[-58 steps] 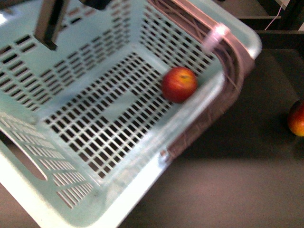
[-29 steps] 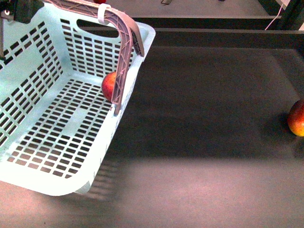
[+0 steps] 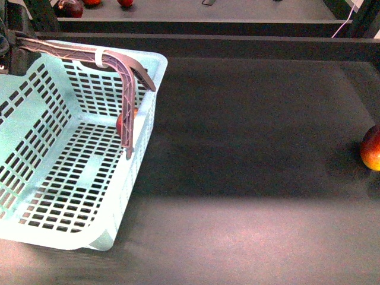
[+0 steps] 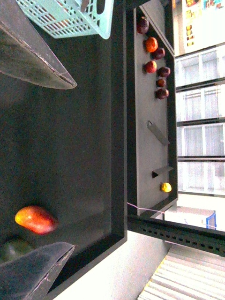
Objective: Pick apple with right arm and hold basket with left
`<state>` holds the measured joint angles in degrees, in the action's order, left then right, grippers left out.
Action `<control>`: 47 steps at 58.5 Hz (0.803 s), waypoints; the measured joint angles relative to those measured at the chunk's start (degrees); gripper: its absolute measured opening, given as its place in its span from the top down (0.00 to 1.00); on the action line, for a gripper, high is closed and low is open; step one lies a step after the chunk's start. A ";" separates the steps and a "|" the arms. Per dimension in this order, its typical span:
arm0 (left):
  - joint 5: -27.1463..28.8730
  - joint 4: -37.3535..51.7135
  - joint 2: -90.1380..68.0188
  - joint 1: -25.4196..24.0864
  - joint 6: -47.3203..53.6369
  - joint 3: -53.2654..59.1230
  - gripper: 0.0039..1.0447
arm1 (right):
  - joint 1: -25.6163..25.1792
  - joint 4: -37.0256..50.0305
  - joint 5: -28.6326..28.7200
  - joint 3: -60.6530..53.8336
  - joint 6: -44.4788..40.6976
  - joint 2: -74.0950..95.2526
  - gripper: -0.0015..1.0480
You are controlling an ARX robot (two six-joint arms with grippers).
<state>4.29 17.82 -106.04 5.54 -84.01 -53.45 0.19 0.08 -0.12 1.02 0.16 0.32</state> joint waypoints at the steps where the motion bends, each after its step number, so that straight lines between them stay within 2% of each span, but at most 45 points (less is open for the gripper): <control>1: -0.11 0.00 0.00 -0.04 0.00 0.26 0.95 | 0.00 0.00 0.00 0.00 0.00 0.00 0.09; 7: -0.31 -0.07 0.33 -0.33 -0.46 1.62 0.93 | 0.00 0.00 0.00 0.00 0.00 0.00 0.09; 11: -0.20 -0.11 1.60 -0.42 -0.61 3.02 0.79 | 0.00 0.00 0.00 0.00 0.00 0.00 0.09; 21: 1.33 -0.79 5.75 -0.11 -1.66 5.53 0.54 | 0.00 0.00 0.00 0.00 0.00 0.00 0.09; 38: 10.32 -6.58 21.24 3.87 -11.17 12.28 0.06 | 0.00 0.00 0.00 0.00 0.00 0.00 0.09; 47: 15.37 -12.94 29.90 6.97 -15.78 13.75 0.06 | 0.00 0.00 0.00 0.00 0.00 0.00 0.09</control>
<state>19.66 4.89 -76.14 12.51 -99.79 -39.70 0.19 0.08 -0.12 1.02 0.16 0.32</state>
